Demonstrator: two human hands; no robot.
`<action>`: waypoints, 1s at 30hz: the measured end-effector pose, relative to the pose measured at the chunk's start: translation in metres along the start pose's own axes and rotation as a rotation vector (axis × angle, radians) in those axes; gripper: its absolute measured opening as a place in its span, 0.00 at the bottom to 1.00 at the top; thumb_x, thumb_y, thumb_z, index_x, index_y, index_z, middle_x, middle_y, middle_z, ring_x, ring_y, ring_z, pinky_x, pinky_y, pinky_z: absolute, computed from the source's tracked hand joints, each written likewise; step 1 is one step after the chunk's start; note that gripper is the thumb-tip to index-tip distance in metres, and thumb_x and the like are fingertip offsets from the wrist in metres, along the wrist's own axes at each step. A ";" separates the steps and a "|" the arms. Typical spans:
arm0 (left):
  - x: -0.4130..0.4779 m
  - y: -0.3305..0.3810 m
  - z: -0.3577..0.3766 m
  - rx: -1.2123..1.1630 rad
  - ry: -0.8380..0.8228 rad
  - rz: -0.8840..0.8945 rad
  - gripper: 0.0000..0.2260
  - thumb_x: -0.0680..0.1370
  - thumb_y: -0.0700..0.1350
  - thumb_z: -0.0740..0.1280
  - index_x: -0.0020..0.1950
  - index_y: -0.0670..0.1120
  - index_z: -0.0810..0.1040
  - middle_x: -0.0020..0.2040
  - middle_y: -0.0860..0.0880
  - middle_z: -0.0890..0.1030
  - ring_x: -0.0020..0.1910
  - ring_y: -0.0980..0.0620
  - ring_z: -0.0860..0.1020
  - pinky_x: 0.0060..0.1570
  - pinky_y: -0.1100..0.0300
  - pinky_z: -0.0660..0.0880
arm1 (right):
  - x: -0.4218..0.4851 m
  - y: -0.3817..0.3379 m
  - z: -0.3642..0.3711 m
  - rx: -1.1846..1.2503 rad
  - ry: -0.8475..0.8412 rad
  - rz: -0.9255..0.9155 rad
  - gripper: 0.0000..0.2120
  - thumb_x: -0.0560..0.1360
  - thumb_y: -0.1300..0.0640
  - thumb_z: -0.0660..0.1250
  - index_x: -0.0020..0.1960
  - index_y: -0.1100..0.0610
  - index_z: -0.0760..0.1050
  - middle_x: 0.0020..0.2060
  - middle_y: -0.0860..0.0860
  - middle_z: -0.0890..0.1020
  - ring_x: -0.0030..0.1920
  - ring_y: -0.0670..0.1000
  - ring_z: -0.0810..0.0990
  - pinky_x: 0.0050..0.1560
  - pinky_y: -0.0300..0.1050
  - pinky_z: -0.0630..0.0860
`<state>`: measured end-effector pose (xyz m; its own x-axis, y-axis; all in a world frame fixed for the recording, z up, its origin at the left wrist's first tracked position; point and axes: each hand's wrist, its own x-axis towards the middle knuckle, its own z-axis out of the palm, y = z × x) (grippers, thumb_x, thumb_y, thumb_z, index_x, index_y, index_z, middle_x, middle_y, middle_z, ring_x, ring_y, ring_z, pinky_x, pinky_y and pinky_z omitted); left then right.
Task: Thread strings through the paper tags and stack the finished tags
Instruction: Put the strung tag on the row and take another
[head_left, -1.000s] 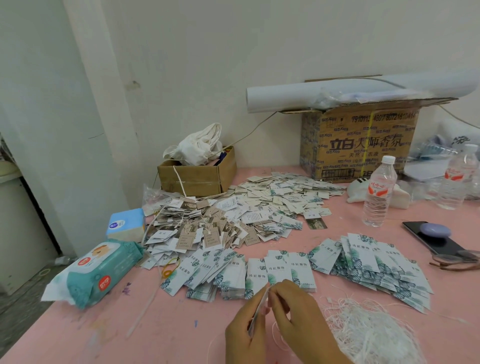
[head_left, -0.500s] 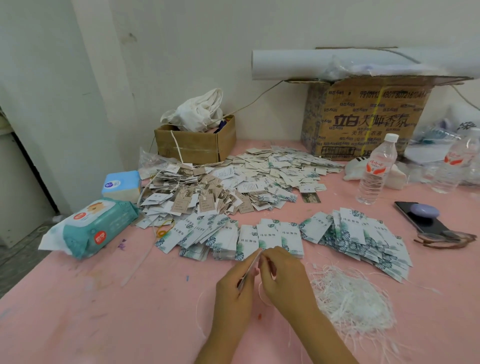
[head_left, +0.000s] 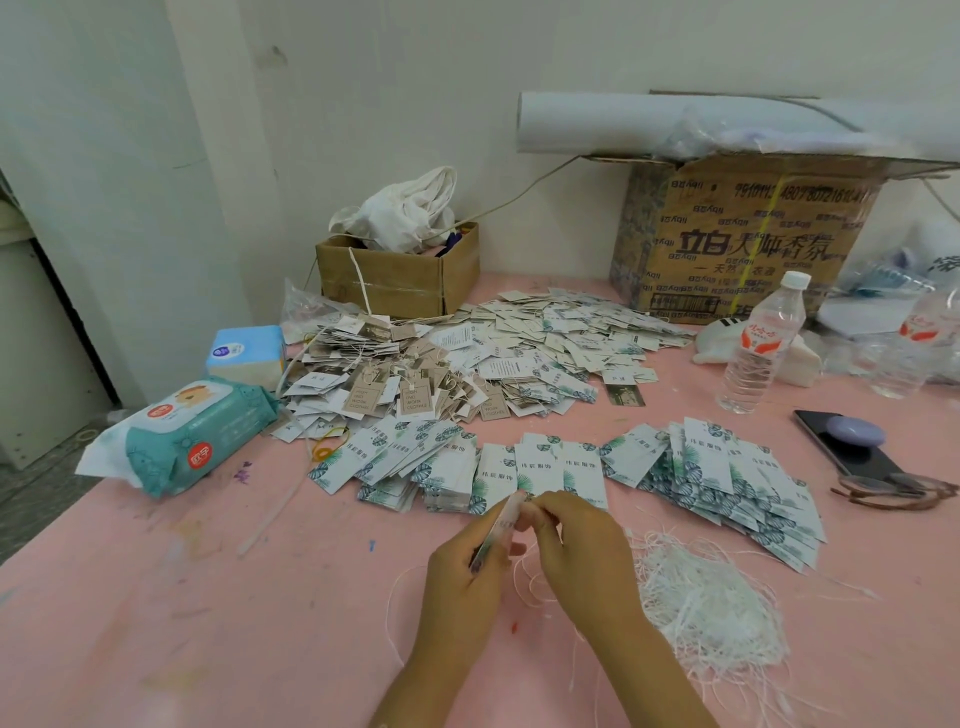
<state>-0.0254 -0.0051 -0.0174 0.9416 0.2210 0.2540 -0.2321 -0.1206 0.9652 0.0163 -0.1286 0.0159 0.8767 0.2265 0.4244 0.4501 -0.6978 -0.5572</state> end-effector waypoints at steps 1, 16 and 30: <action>0.000 0.001 0.000 -0.002 -0.007 -0.001 0.14 0.82 0.44 0.63 0.62 0.59 0.79 0.52 0.56 0.84 0.48 0.55 0.84 0.49 0.61 0.79 | 0.001 0.001 0.000 0.055 -0.001 0.042 0.11 0.78 0.49 0.64 0.39 0.48 0.79 0.34 0.44 0.80 0.35 0.43 0.75 0.35 0.41 0.72; 0.000 0.007 -0.001 -0.088 -0.061 -0.065 0.17 0.81 0.43 0.64 0.59 0.67 0.78 0.53 0.57 0.84 0.44 0.51 0.85 0.35 0.67 0.77 | 0.007 0.002 -0.007 0.984 -0.116 0.406 0.09 0.68 0.54 0.73 0.39 0.59 0.78 0.31 0.55 0.78 0.20 0.42 0.64 0.20 0.34 0.60; 0.000 0.006 -0.003 -0.072 -0.122 -0.069 0.17 0.80 0.45 0.66 0.67 0.59 0.73 0.55 0.57 0.84 0.49 0.54 0.84 0.46 0.63 0.79 | 0.008 0.006 -0.002 1.019 -0.177 0.445 0.13 0.65 0.48 0.74 0.41 0.57 0.79 0.28 0.52 0.74 0.22 0.48 0.57 0.21 0.36 0.57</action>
<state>-0.0274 -0.0034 -0.0115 0.9776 0.1062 0.1816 -0.1784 -0.0388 0.9832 0.0255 -0.1326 0.0169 0.9692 0.2456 -0.0198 -0.0510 0.1215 -0.9913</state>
